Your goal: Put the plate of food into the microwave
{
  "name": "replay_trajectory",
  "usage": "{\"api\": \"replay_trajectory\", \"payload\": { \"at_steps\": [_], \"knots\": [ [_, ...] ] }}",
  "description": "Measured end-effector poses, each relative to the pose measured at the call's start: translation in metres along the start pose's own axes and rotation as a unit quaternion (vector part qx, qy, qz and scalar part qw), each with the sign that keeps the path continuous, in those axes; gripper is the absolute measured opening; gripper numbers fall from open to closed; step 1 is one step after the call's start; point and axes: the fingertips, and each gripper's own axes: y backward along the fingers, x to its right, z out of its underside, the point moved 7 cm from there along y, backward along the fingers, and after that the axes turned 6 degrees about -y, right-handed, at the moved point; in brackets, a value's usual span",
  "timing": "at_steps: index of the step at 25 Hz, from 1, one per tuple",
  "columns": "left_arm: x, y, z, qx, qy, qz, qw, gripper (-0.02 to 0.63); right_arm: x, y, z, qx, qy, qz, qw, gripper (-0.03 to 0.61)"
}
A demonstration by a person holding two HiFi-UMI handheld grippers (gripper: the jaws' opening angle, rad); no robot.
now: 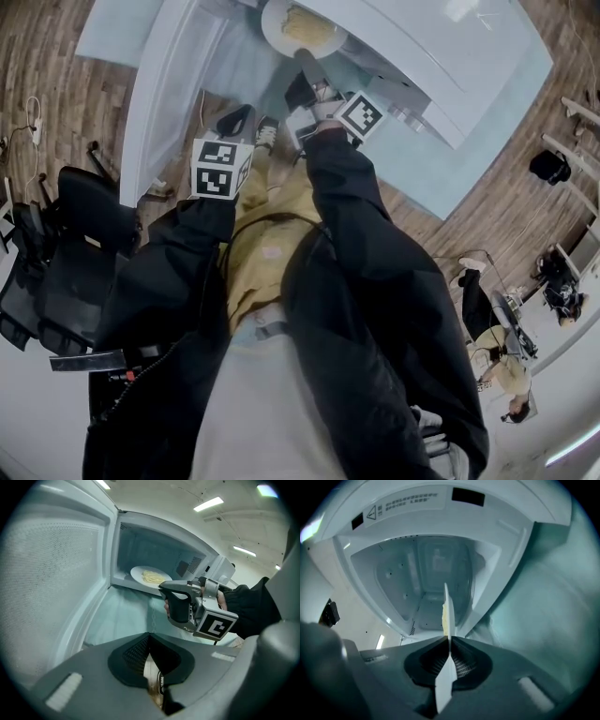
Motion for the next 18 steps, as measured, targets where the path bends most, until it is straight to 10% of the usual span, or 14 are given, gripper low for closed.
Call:
{"api": "replay_trajectory", "payload": {
  "at_steps": [18],
  "knots": [
    [0.000, 0.007, 0.006, 0.004, 0.002, -0.002, 1.0000, -0.003, 0.008, -0.017, -0.015, 0.060, -0.062, -0.003, 0.996, 0.018]
  ]
}}
